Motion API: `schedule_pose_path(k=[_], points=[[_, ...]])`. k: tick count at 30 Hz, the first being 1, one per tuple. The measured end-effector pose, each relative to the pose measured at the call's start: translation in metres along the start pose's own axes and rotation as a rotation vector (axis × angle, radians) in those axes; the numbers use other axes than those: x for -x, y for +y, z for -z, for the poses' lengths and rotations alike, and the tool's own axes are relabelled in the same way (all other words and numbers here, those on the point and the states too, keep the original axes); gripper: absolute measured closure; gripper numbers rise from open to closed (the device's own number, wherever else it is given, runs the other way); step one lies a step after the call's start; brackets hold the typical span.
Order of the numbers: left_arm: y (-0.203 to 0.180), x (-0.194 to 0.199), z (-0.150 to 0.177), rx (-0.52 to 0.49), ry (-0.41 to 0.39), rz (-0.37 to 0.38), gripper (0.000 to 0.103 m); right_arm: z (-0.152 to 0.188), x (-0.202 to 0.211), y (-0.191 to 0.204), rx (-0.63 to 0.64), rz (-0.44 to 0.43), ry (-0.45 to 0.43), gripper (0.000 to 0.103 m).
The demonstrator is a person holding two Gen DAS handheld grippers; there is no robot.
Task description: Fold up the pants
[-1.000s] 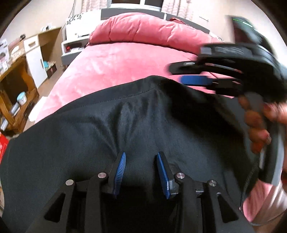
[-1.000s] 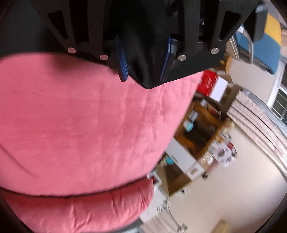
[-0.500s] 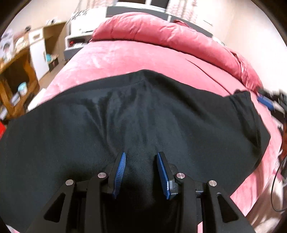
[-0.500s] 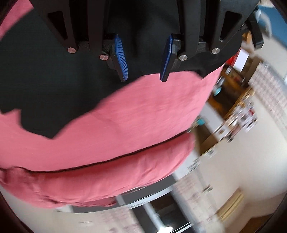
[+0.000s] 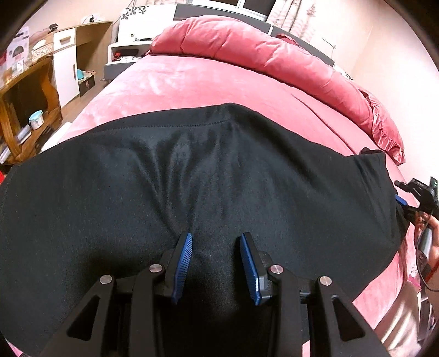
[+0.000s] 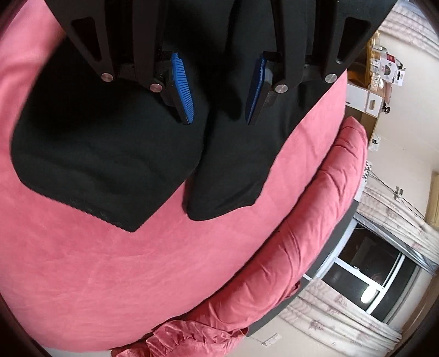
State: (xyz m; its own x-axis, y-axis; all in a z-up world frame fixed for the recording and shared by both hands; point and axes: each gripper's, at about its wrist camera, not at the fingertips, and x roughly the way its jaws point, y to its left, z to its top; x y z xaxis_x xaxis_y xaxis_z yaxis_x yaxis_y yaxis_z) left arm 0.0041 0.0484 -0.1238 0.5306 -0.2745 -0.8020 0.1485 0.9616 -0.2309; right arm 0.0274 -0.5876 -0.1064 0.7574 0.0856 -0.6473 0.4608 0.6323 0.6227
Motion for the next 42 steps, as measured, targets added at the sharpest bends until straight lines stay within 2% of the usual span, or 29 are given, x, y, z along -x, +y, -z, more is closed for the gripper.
schedule_pose_path(k=[5,8,9,10,16,19,25,30,33,35,36,38,39,40,42], points=[[-0.001,-0.002,0.0,-0.004,0.005,-0.005,0.066,-0.011,-0.02,0.003,0.0,-0.004,0.017,0.062],[-0.001,-0.002,0.0,0.004,0.007,-0.003,0.066,-0.01,-0.021,0.006,0.007,-0.03,0.009,0.087],[0.0,-0.002,-0.001,0.006,0.007,-0.001,0.066,-0.01,-0.021,0.009,0.011,-0.046,0.005,0.093],[0.0,-0.002,-0.001,0.007,0.007,0.0,0.066,-0.012,-0.019,0.011,0.016,-0.055,-0.003,0.094],[0.001,-0.002,0.001,0.005,-0.004,0.006,0.066,-0.01,0.033,0.025,0.093,-0.073,-0.112,0.095],[0.002,-0.002,0.002,0.005,-0.01,0.009,0.066,-0.002,0.065,0.018,0.108,-0.055,-0.162,0.095],[0.001,-0.001,0.003,-0.003,-0.015,0.003,0.066,0.018,0.087,-0.024,0.028,-0.002,-0.17,0.095],[0.0,0.002,0.003,-0.004,-0.011,-0.001,0.066,0.038,0.082,-0.061,-0.116,-0.02,-0.137,0.095],[-0.005,0.005,0.003,-0.025,-0.013,-0.018,0.066,0.041,0.08,-0.071,-0.164,-0.065,-0.144,0.09],[-0.01,0.006,0.006,-0.057,-0.022,-0.037,0.066,0.04,0.079,-0.076,-0.204,-0.116,-0.157,0.075],[-0.012,0.007,0.007,-0.071,-0.025,-0.046,0.066,0.04,0.079,-0.076,-0.216,-0.122,-0.159,0.058],[-0.018,0.008,0.01,-0.092,-0.033,-0.061,0.065,0.041,0.075,-0.074,-0.225,-0.141,-0.151,0.058],[-0.019,0.008,0.011,-0.098,-0.034,-0.067,0.065,0.04,0.071,-0.072,-0.216,-0.154,-0.136,0.067],[-0.021,0.008,0.011,-0.102,-0.035,-0.069,0.065,0.04,0.068,-0.066,-0.18,-0.139,-0.115,0.085],[-0.023,0.008,0.012,-0.108,-0.034,-0.068,0.065,0.039,0.067,-0.055,-0.115,-0.082,-0.098,0.094]])
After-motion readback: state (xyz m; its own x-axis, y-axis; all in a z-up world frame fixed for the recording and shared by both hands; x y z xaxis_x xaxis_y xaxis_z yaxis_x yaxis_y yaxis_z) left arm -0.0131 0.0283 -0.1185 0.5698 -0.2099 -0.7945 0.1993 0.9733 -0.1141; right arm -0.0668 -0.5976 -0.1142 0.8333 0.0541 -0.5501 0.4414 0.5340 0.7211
